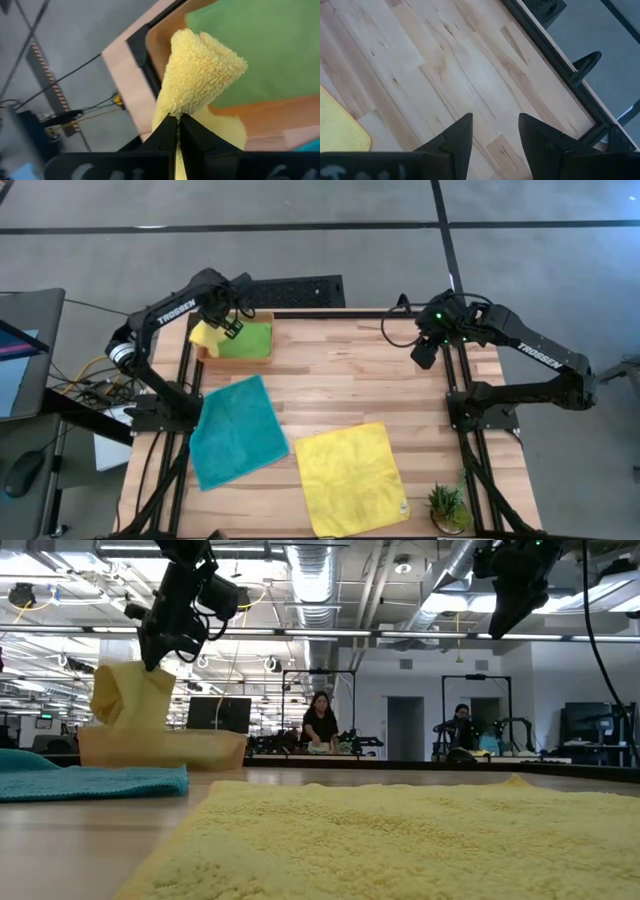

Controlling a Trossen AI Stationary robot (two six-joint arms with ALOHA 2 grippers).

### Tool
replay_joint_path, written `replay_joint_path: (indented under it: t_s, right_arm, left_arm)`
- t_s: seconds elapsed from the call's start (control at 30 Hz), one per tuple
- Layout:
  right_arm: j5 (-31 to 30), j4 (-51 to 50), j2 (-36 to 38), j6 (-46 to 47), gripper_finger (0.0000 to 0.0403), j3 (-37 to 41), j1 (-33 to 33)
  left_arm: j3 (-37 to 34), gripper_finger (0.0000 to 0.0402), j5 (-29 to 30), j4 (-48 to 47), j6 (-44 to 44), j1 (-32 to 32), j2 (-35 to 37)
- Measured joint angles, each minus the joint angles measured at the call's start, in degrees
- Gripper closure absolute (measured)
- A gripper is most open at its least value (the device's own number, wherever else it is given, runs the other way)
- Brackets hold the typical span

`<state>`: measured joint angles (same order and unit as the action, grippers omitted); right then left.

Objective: Fold microfiber towels
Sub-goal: Stack the top yellow microfiber towel on top of the green microfiber towel

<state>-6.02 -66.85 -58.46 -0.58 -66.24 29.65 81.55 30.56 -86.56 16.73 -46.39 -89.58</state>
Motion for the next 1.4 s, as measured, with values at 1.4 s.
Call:
replay_joint_path:
  t_s: [1.4]
  right_arm:
    - [0.0,0.0,0.0,0.1,0.022,0.0,0.0]
  left_arm:
    - [-1.2,0.0384,-18.8,20.4,3.4,7.9,-12.8]
